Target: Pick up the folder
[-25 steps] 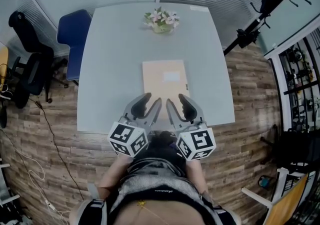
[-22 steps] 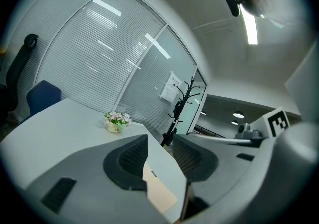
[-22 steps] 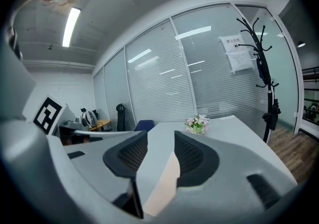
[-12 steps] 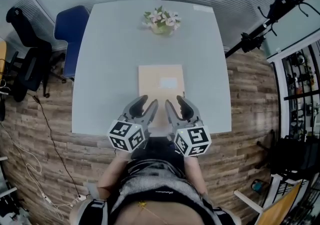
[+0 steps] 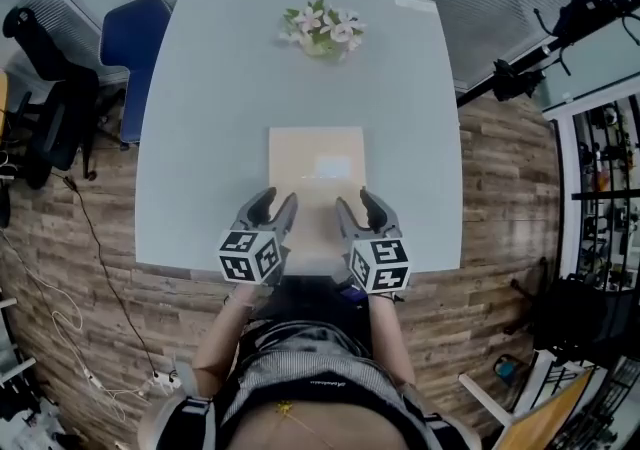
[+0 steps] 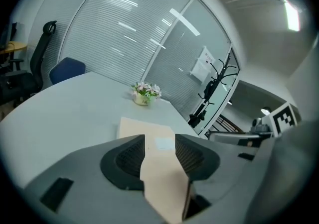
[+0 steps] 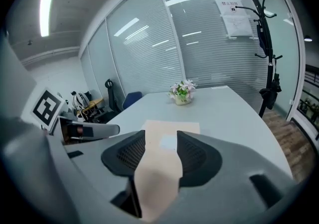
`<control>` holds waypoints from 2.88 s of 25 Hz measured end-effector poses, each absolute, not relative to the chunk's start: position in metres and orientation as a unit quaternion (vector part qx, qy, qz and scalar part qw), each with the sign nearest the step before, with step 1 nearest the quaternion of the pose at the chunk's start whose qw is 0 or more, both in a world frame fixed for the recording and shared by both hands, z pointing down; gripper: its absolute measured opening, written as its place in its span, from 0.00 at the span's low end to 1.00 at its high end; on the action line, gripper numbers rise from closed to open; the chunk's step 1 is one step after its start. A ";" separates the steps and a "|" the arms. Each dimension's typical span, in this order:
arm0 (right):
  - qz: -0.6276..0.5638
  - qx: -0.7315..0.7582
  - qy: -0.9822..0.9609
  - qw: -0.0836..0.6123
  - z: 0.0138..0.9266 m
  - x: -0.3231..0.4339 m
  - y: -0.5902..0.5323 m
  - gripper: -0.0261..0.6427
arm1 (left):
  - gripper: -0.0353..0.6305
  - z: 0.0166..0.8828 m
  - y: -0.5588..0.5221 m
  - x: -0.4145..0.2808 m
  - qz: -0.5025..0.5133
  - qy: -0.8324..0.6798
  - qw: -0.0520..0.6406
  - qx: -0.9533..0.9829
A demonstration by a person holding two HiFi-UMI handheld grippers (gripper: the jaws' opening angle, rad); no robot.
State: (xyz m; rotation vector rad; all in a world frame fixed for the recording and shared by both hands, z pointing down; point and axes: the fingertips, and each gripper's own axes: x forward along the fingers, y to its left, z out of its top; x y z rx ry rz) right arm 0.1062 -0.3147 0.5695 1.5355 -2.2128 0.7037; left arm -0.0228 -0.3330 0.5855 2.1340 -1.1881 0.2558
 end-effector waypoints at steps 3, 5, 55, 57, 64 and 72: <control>0.265 0.549 -0.765 0.209 0.603 0.123 -0.318 0.37 | 0.32 0.616 -0.341 -0.031 0.119 -0.470 0.357 0.799; 0.285 0.550 -0.755 0.218 0.626 0.133 -0.320 0.40 | 0.35 0.634 -0.346 -0.037 0.127 -0.482 0.372 0.783; 0.303 0.542 -0.782 0.057 0.545 0.170 -0.339 0.46 | 0.41 0.530 -0.353 -0.023 0.079 -0.526 0.276 0.801; 0.284 0.545 -0.787 0.051 0.526 0.171 -0.339 0.46 | 0.41 0.513 -0.352 -0.022 0.067 -0.527 0.265 0.805; 0.224 0.553 -0.802 0.031 0.466 0.174 -0.331 0.46 | 0.41 0.459 -0.344 -0.019 0.027 -0.530 0.231 0.815; 0.201 0.554 -0.808 -0.004 0.425 0.173 -0.322 0.46 | 0.41 0.409 -0.336 -0.020 0.004 -0.544 0.180 0.819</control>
